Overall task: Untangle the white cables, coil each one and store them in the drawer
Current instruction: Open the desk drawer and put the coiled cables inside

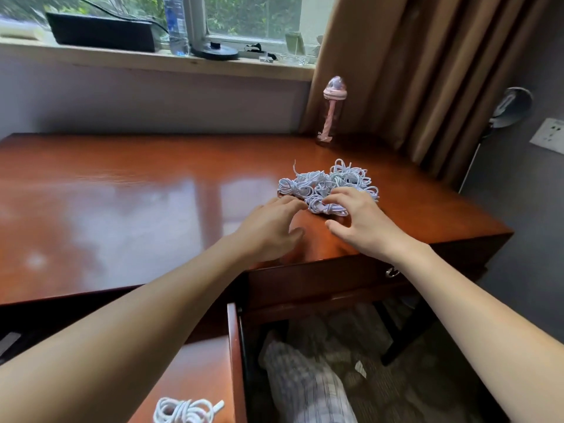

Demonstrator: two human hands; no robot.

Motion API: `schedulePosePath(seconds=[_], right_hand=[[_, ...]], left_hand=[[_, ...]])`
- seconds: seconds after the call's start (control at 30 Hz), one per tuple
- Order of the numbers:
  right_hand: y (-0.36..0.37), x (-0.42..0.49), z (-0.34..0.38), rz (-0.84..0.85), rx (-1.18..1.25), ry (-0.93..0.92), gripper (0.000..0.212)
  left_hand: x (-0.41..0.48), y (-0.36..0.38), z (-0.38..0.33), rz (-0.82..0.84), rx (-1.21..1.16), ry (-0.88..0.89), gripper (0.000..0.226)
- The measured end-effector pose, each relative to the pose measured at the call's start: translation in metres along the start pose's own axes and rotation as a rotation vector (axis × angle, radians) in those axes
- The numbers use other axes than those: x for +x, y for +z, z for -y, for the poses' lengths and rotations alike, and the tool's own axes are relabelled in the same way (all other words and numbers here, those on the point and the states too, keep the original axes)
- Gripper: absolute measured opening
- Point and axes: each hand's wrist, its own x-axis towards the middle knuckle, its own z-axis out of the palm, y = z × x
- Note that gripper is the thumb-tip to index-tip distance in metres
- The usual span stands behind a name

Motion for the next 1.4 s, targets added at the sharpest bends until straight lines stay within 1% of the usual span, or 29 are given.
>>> schedulePosePath(seconds=[0.13, 0.23, 0.4, 0.57, 0.7, 0.77, 0.83, 1.0, 1.1, 1.17, 1.23, 1.3, 1.4], right_hand=[[0.007, 0.014, -0.011, -0.002, -0.014, 0.027, 0.051], [0.011, 0.02, -0.017, -0.016, -0.046, 0.053, 0.048], [0.016, 0.024, -0.023, -0.015, -0.097, 0.086, 0.046], [0.017, 0.026, -0.025, -0.03, -0.113, 0.071, 0.041], [0.016, 0.019, -0.02, -0.014, 0.008, 0.026, 0.038], [0.017, 0.014, -0.014, -0.033, -0.004, 0.0, 0.038], [0.018, 0.011, -0.006, -0.045, -0.038, -0.015, 0.038], [0.017, 0.005, 0.021, -0.08, -0.034, -0.076, 0.037], [0.018, 0.001, 0.044, -0.092, -0.002, -0.123, 0.041], [0.022, -0.003, 0.059, -0.078, 0.038, -0.147, 0.047], [0.026, -0.007, 0.074, -0.053, 0.106, -0.182, 0.047], [0.032, -0.013, 0.088, -0.012, 0.175, -0.22, 0.043], [0.042, -0.023, 0.11, 0.028, 0.215, -0.271, 0.035]], left_hand=[[0.026, 0.01, 0.0, 0.018, 0.0, 0.007, 0.058], [0.04, 0.018, 0.001, 0.033, 0.006, 0.02, 0.056], [0.054, 0.026, 0.005, 0.044, 0.001, 0.027, 0.062], [0.056, 0.032, 0.006, -0.029, 0.04, 0.038, 0.057], [0.05, 0.032, 0.006, -0.094, 0.01, 0.047, 0.043], [0.043, 0.03, 0.006, -0.148, 0.001, 0.057, 0.033], [0.035, 0.025, 0.005, -0.182, 0.003, 0.069, 0.028], [0.01, 0.004, 0.007, -0.234, 0.013, 0.056, 0.024], [-0.013, -0.013, 0.012, -0.272, 0.018, 0.036, 0.023], [-0.031, -0.022, 0.017, -0.297, 0.024, 0.026, 0.022], [-0.053, -0.032, 0.021, -0.302, 0.042, 0.0, 0.021], [-0.076, -0.04, 0.025, -0.294, 0.067, -0.035, 0.021], [-0.112, -0.05, 0.033, -0.293, 0.075, -0.065, 0.019]])
